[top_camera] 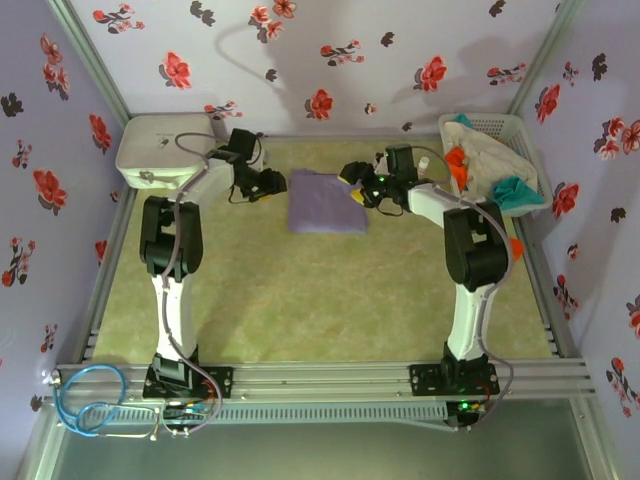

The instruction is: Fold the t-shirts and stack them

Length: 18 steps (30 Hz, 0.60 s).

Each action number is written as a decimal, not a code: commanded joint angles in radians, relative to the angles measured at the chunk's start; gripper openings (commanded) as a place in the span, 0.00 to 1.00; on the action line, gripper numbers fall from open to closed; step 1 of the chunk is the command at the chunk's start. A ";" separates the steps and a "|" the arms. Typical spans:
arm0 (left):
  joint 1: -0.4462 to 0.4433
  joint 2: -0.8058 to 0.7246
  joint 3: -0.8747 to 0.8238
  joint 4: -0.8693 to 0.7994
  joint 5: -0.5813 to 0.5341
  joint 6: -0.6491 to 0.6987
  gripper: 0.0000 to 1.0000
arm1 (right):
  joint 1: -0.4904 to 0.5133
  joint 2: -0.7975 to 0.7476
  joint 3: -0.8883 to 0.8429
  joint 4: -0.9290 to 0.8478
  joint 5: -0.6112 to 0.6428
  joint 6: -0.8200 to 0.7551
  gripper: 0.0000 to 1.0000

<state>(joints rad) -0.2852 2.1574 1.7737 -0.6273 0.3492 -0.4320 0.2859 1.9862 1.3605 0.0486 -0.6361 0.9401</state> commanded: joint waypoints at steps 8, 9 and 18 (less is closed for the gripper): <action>-0.030 0.165 0.232 -0.111 0.078 0.131 0.61 | -0.010 -0.250 -0.096 -0.363 0.117 -0.307 0.82; -0.036 0.181 0.250 -0.122 0.079 0.133 0.62 | -0.014 -0.270 -0.107 -0.385 0.137 -0.325 0.85; -0.046 0.260 0.309 -0.170 0.035 0.088 0.62 | -0.031 -0.415 -0.225 -0.462 0.225 -0.384 0.96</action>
<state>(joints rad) -0.3313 2.4081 2.0659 -0.7551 0.3981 -0.3374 0.2596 1.6165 1.1652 -0.3698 -0.4591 0.6010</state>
